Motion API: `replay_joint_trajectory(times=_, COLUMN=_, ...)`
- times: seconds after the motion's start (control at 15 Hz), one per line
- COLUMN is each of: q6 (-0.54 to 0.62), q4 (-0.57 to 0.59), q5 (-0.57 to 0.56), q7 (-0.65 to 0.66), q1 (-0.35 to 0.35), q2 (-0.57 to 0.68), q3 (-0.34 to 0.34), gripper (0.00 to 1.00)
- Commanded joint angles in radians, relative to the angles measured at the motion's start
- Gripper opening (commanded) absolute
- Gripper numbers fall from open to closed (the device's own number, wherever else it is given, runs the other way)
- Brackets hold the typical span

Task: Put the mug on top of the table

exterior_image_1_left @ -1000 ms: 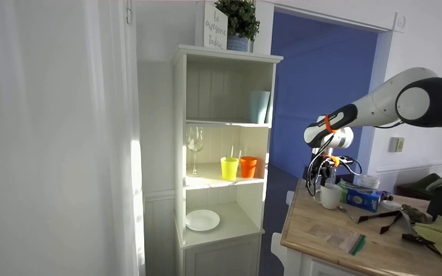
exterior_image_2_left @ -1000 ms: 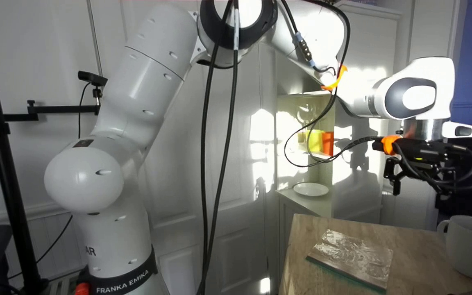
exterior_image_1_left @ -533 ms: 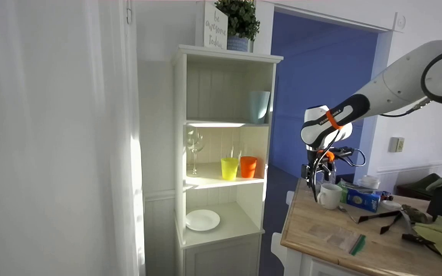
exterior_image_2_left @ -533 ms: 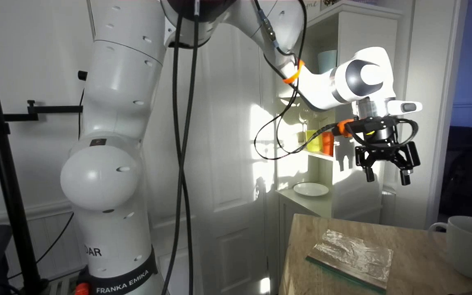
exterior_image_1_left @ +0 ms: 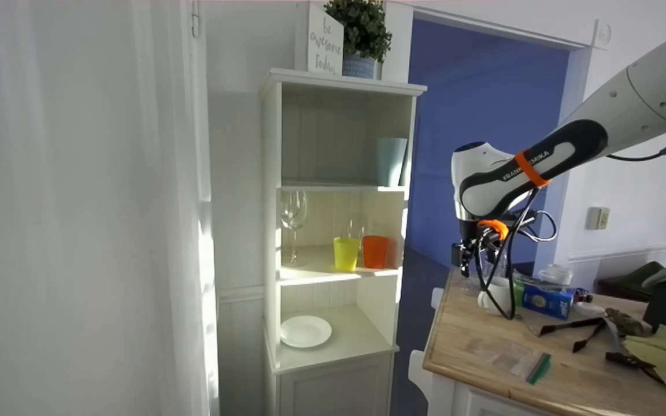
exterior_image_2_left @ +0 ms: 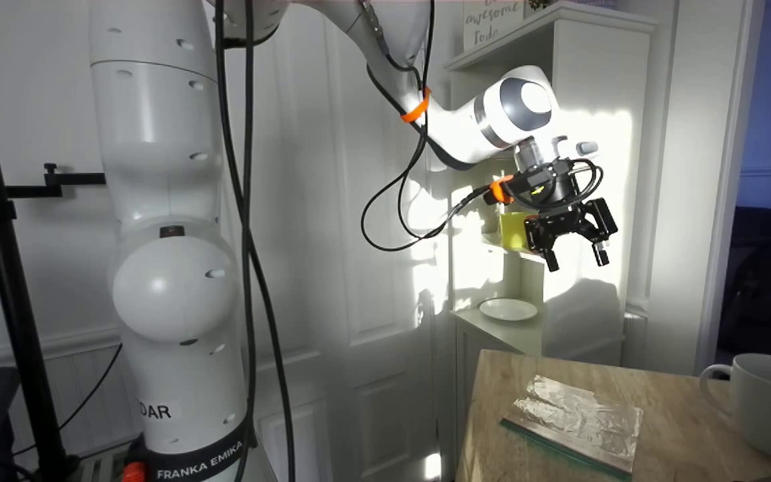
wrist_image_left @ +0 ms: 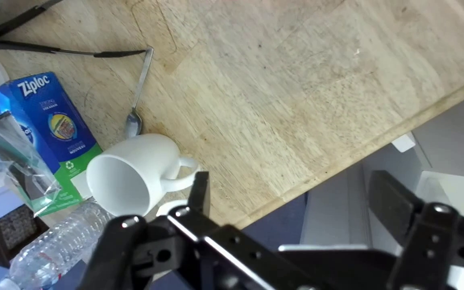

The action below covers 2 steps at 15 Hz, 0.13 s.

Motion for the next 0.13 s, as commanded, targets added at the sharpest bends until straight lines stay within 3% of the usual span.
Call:
replay_joint_trajectory(times=0.0, q6=-0.002, q4=0.004, q5=0.0, q7=0.0, q1=-0.02, q2=0.004, q3=0.017, gripper=1.0)
replay_joint_trajectory(times=0.07, q6=-0.002, q4=0.007, q5=0.0, q7=-0.001, q1=-0.023, q2=0.012, q3=0.015, gripper=1.0)
